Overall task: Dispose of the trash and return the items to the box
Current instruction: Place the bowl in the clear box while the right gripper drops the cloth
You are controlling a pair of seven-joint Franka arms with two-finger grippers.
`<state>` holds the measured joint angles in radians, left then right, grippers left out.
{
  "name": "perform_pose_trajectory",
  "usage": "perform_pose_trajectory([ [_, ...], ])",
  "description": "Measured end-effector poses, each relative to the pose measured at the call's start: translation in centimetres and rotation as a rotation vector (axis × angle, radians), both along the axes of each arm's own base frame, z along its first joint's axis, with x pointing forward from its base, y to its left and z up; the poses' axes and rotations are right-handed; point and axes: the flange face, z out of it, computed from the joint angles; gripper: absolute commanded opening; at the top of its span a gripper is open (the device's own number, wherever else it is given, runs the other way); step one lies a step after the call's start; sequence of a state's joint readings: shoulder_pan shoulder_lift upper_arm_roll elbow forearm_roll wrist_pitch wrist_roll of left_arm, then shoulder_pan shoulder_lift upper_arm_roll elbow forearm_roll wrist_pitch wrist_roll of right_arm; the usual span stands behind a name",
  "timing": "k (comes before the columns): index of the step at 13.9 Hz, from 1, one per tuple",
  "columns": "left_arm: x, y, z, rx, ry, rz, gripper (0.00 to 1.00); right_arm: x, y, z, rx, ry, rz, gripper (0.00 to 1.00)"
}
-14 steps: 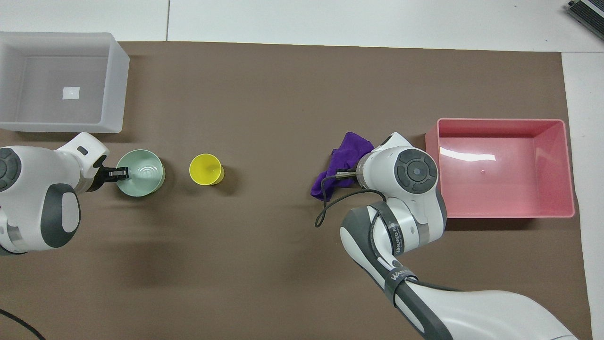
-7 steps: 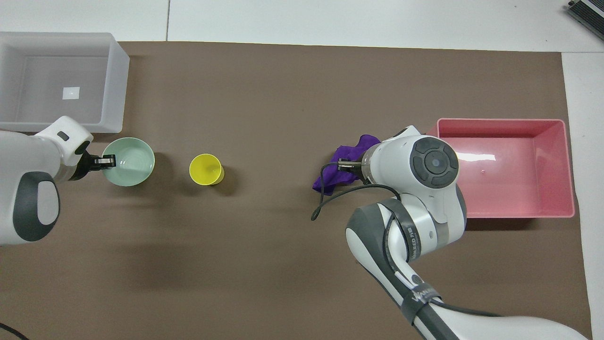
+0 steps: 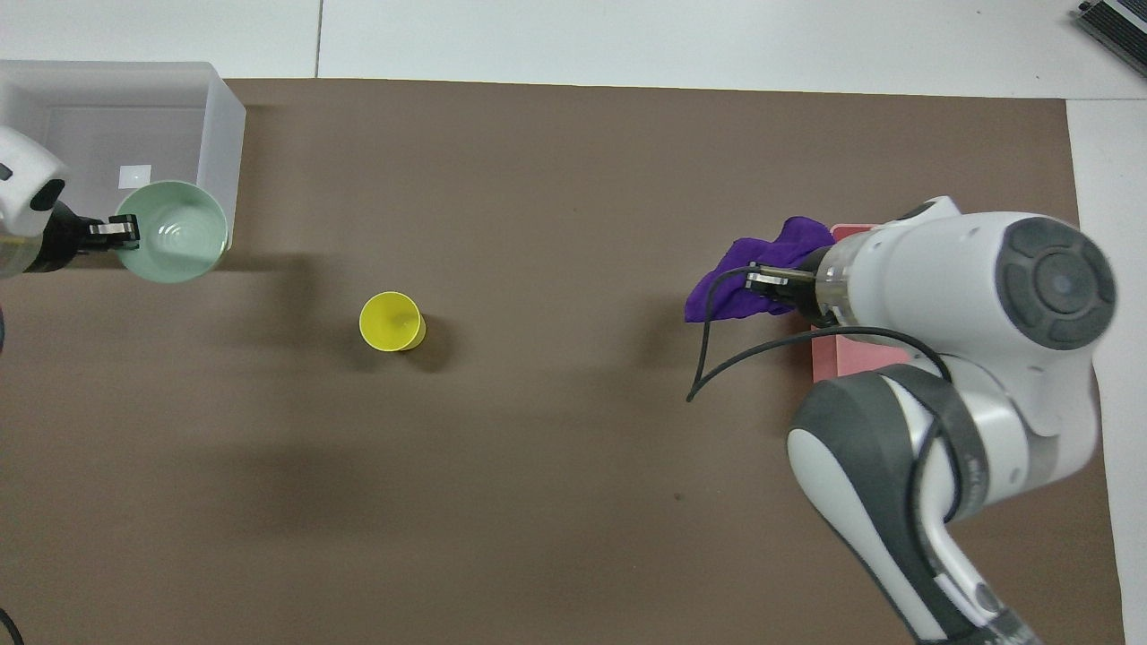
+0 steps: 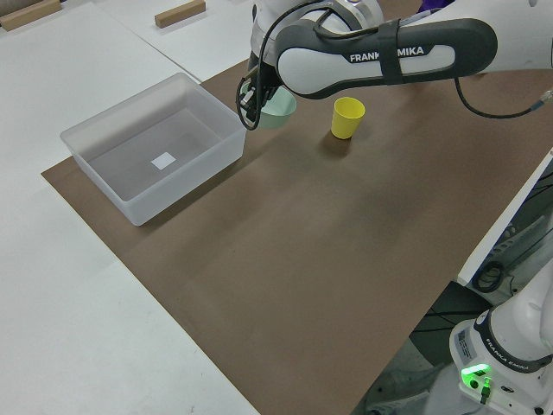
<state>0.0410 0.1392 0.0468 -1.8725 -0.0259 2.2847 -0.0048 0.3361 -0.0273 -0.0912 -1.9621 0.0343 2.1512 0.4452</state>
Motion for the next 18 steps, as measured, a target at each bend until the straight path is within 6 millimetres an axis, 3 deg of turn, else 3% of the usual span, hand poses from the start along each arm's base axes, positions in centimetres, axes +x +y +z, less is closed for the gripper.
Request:
perform_pose_trajectory([
  [4,5.4,4.9,1.9,0.017,-0.080,0.066,0.00,-0.2,-8.3,2.1,-0.047,0.009,0.038,0.00],
  [7,9.0,8.0,0.6,0.028,-0.107,0.102,0.00,-0.1,-15.4,1.4,-0.079,0.018,0.074,0.00],
  [10,11.8,10.2,-1.8,0.033,-0.118,0.130,0.00,-1.0,-21.4,-1.2,-0.097,0.055,0.097,0.00],
  [12,13.0,10.9,-3.3,0.034,-0.121,0.142,0.00,-1.3,-23.4,-4.5,-0.098,0.078,0.085,0.00],
  [14,13.5,10.3,-4.5,0.020,-0.125,0.163,0.00,-1.0,-24.0,-8.1,-0.099,0.095,0.074,0.00],
  [18,12.8,9.3,-10.2,-0.013,-0.087,0.244,0.00,-0.7,-24.5,-13.5,-0.104,0.111,0.065,0.00],
])
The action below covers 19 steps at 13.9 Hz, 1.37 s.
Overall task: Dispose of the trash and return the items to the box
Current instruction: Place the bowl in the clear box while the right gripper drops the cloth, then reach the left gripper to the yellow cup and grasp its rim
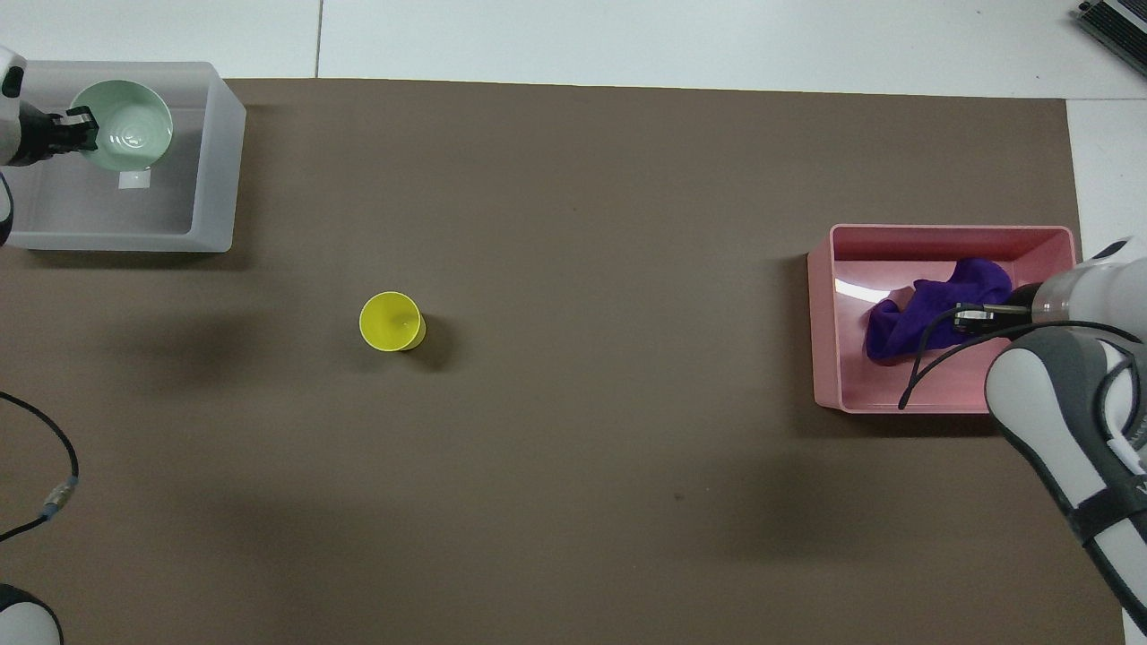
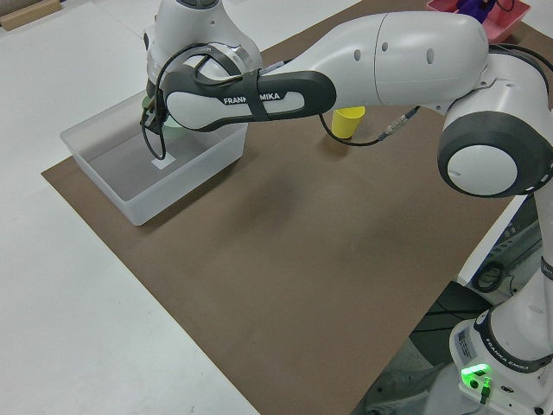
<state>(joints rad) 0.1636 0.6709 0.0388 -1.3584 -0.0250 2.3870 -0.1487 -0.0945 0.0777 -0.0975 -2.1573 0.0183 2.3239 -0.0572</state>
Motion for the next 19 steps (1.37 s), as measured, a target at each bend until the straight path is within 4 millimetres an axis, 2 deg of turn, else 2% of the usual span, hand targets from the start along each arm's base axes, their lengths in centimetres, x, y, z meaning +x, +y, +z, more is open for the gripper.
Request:
perform_pose_trajectory([
  [2,-0.8,0.3,-2.0,-0.006,0.018,0.021,0.00,-0.4,-0.1,-1.6,0.001,0.011,-0.007,0.00],
  [3,-1.2,0.5,-2.4,-0.008,0.026,0.025,0.12,-0.6,0.0,-2.3,0.003,0.017,-0.013,0.00],
  [4,-1.5,0.6,-2.6,-0.009,0.032,0.029,0.30,-0.8,0.3,-2.9,0.004,0.020,-0.019,0.12],
  [5,-1.6,0.6,-2.4,-0.010,0.032,0.031,0.43,-1.0,0.8,-3.3,0.005,0.018,-0.023,0.62],
  [6,-1.7,0.7,-2.0,-0.009,0.027,0.033,0.49,-1.0,1.2,-3.5,0.004,0.015,-0.023,1.00],
  [8,-1.7,0.7,-1.0,-0.007,0.014,0.033,0.59,-1.0,1.5,-3.5,0.005,0.011,-0.024,1.00],
  [11,-1.8,0.2,1.7,-0.005,-0.016,0.027,0.93,-0.2,1.8,-1.9,0.001,-0.017,-0.015,1.00],
  [12,-2.0,-0.3,3.1,-0.006,-0.019,0.020,0.99,0.3,2.5,-0.8,0.001,-0.026,-0.002,1.00],
  [14,-2.8,-2.3,6.4,-0.014,-0.001,-0.008,1.00,1.0,4.0,1.6,0.004,-0.031,0.021,1.00],
  [16,-4.1,-5.7,9.1,-0.017,0.018,-0.061,1.00,1.1,5.4,3.8,0.010,-0.034,0.018,1.00],
  [19,-7.0,-11.4,11.0,-0.026,0.070,-0.141,1.00,0.6,7.2,8.2,0.006,-0.018,0.008,1.00],
])
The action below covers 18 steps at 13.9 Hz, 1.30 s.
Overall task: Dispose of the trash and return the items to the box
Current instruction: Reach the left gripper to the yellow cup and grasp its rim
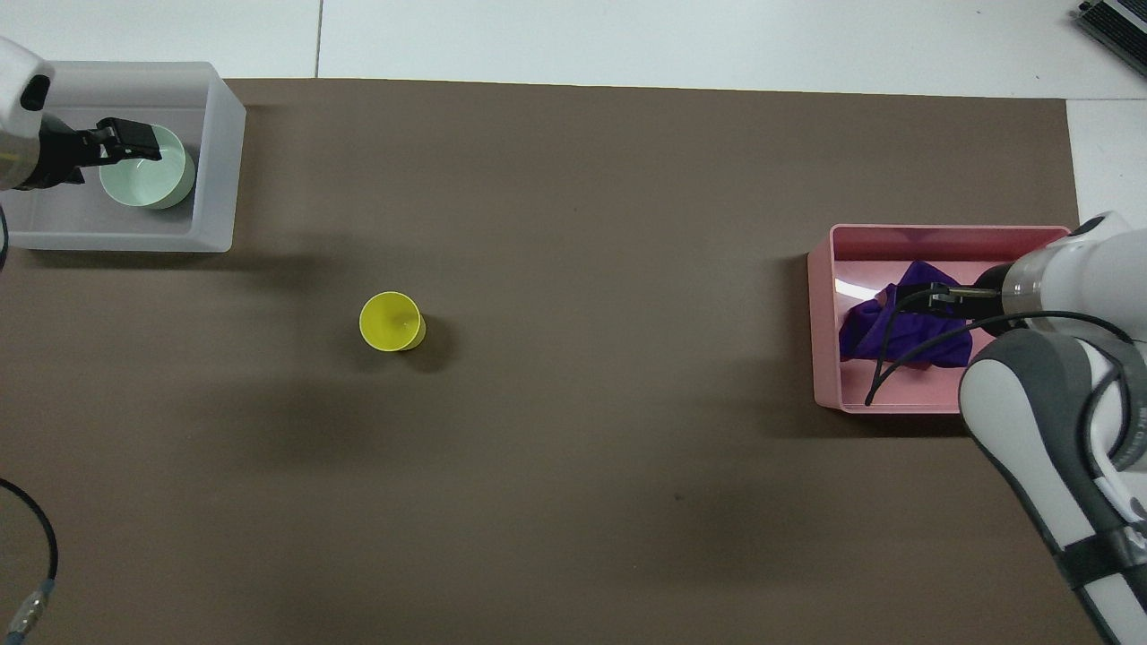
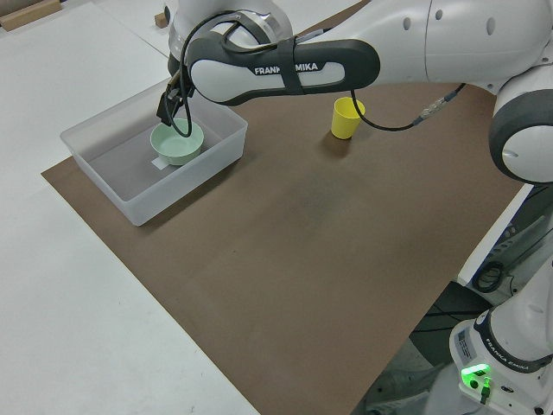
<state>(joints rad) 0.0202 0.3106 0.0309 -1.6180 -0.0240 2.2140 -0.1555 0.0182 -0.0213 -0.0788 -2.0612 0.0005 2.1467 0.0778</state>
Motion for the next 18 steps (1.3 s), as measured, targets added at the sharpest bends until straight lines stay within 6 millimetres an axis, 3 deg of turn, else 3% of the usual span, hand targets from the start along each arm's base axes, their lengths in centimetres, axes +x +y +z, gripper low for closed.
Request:
perform_pose_trajectory([
  [2,-2.0,-3.3,0.3,-0.004,0.071,-0.053,1.00,-0.3,-0.2,4.3,0.003,0.026,-0.008,1.00],
  [4,-3.5,-7.9,-0.3,-0.002,0.118,-0.127,1.00,-0.5,-0.8,8.8,0.006,0.042,-0.020,1.00],
  [7,-6.5,-15.4,-3.7,0.007,0.148,-0.249,1.00,-1.0,-2.1,13.2,0.008,0.056,-0.043,1.00],
  [9,-9.1,-19.1,-5.9,0.013,0.163,-0.314,1.00,-1.5,-2.7,15.9,0.009,0.063,-0.054,1.00],
  [12,-12.1,-20.8,-8.1,0.013,0.139,-0.355,1.00,-2.8,-3.0,20.5,0.010,0.075,-0.062,1.00],
  [15,-13.7,-20.1,-10.2,0.011,0.103,-0.355,1.00,-3.1,-2.7,21.1,0.010,0.086,-0.057,1.00],
  [16,-14.1,-20.1,-10.7,0.011,0.098,-0.359,0.96,-3.0,-2.4,20.8,0.010,0.091,-0.051,1.00],
  [17,-14.3,-20.4,-11.1,0.011,0.095,-0.366,0.70,-3.0,-2.2,20.6,0.010,0.095,-0.047,1.00],
  [18,-14.6,-20.8,-11.3,0.012,0.094,-0.374,0.37,-3.0,-2.2,20.5,0.011,0.098,-0.047,1.00],
])
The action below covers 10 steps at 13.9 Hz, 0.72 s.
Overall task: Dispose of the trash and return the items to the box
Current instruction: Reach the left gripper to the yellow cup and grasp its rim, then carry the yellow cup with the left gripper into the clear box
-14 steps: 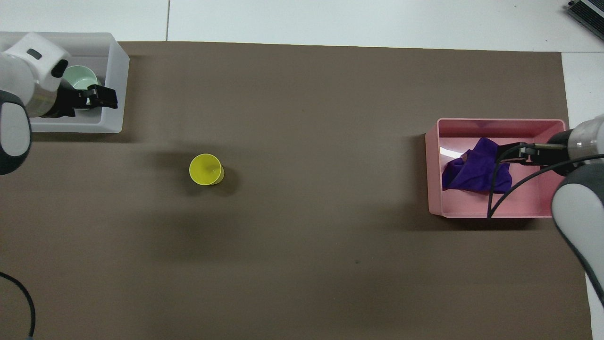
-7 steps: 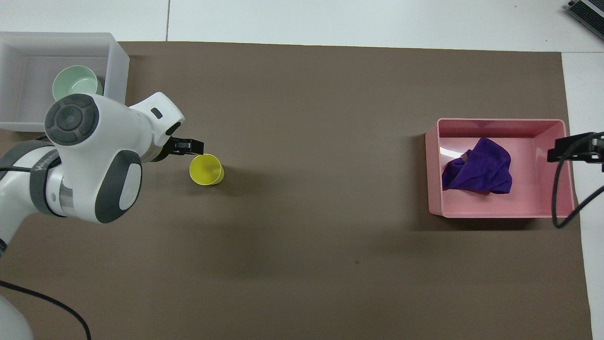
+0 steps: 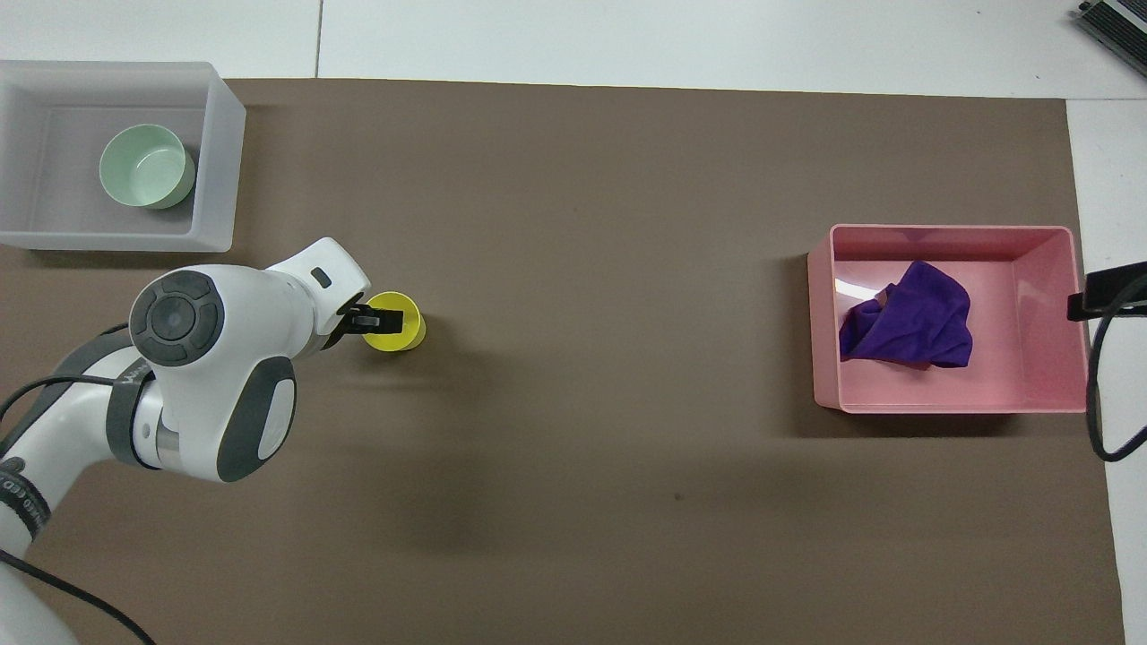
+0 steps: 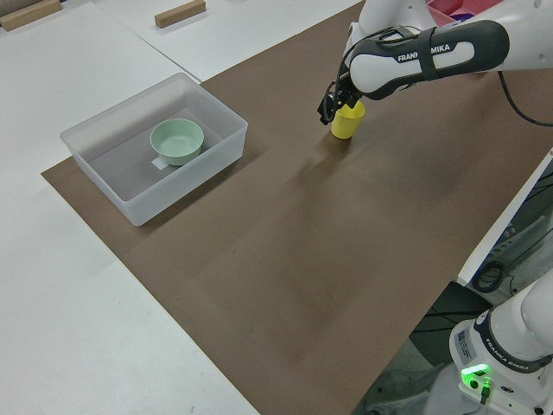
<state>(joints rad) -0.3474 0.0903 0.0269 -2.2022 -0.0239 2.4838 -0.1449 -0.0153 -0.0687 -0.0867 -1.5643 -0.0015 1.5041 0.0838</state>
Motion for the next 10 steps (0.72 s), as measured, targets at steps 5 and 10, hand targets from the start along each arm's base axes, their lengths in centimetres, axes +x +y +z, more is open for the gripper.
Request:
perform_pose_trajectory([
  [5,-0.4,-0.8,-1.5,0.002,0.000,-0.016,0.00,-0.1,0.0,-0.6,0.002,0.014,0.000,1.00],
  [10,1.3,1.8,0.9,-0.001,-0.010,0.037,0.00,0.0,1.3,-0.8,0.001,0.018,0.021,1.00],
])
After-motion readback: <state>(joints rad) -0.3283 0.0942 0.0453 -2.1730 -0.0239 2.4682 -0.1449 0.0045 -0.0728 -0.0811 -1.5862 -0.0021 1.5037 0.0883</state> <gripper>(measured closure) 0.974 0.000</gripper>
